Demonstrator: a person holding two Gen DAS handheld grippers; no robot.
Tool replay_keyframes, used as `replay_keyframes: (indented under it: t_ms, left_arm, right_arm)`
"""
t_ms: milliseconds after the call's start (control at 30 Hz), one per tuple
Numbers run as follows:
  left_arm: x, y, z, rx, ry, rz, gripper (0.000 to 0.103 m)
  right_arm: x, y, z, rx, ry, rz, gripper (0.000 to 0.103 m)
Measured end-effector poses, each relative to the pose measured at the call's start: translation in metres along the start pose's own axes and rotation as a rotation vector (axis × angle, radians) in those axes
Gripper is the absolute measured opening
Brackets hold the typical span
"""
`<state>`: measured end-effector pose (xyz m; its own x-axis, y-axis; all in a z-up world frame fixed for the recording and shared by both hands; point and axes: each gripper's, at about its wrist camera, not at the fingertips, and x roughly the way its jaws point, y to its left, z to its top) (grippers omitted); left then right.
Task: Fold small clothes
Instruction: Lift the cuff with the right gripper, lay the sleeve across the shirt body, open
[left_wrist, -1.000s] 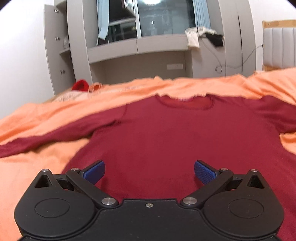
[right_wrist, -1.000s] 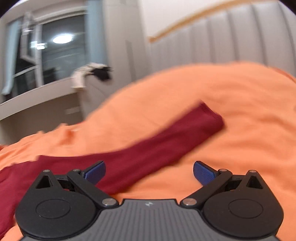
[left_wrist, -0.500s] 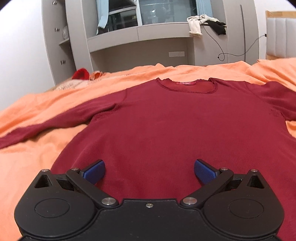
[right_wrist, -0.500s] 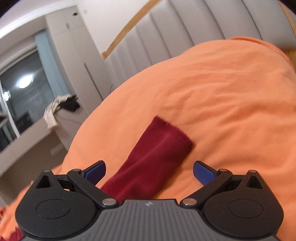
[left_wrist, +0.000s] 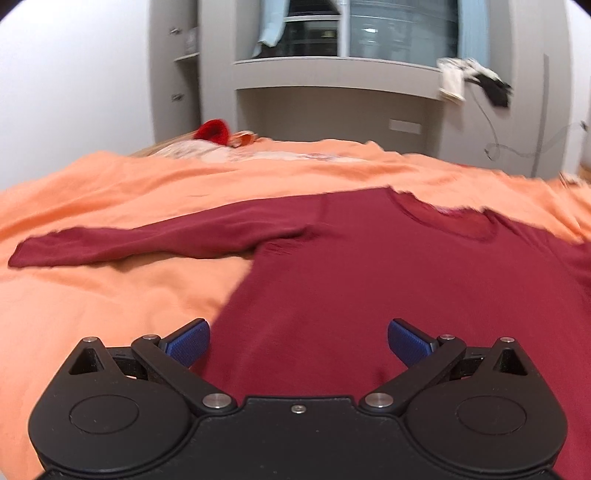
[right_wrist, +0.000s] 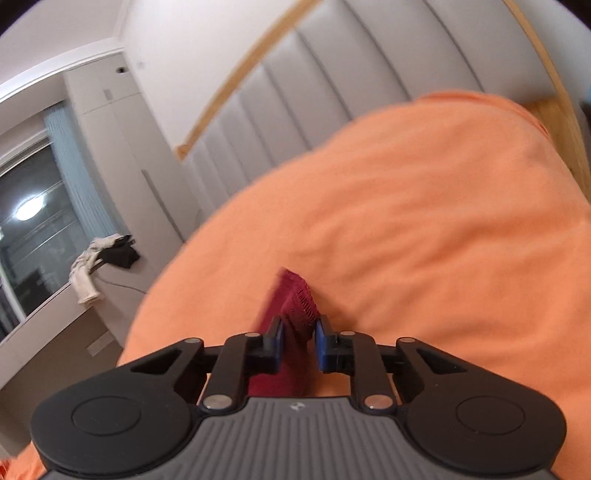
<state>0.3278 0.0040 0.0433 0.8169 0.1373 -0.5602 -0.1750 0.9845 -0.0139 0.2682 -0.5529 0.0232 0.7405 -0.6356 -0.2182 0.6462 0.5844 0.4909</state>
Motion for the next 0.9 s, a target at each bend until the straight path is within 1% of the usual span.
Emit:
replay_keyframes:
  t_ms: [133,233,333,433,500,533,600,733,767,900]
  left_arm:
    - [-0.001,0.022,0.008,-0.092,0.01,-0.007,0.102]
    - [-0.003,0.034,0.013,-0.145,0.02,-0.044,0.102]
    - [-0.005,0.047,0.018,-0.201,0.015,-0.068,0.102]
    - [-0.005,0.058,0.022,-0.235,0.006,-0.057,0.102]
    - [-0.003,0.065,0.025,-0.252,0.007,-0.045,0.102]
    - [-0.003,0.069,0.027,-0.259,0.007,-0.04,0.102]
    - [-0.002,0.076,0.029,-0.27,0.003,-0.026,0.102]
    - [-0.001,0.092,0.031,-0.321,0.002,-0.026,0.102]
    - [0.0,0.095,0.031,-0.333,0.001,-0.026,0.102]
    - [0.001,0.103,0.031,-0.353,0.001,-0.022,0.102]
  right_arm:
    - [-0.023,0.059,0.012,-0.152,-0.038,0.126,0.017]
    - [-0.046,0.115,0.011,-0.277,-0.037,0.262,0.017]
    - [-0.074,0.177,-0.004,-0.444,-0.044,0.392,0.017]
    - [-0.101,0.227,-0.021,-0.576,-0.08,0.514,0.017]
    - [-0.123,0.253,-0.035,-0.651,-0.102,0.59,0.017]
    - [-0.133,0.259,-0.038,-0.678,-0.106,0.626,0.017]
    - [-0.152,0.277,-0.059,-0.735,-0.097,0.708,0.017]
    - [-0.182,0.299,-0.113,-0.85,-0.018,0.86,0.017]
    - [-0.19,0.302,-0.134,-0.905,0.007,0.903,0.016]
    - [-0.22,0.296,-0.19,-1.087,0.054,1.024,0.016]
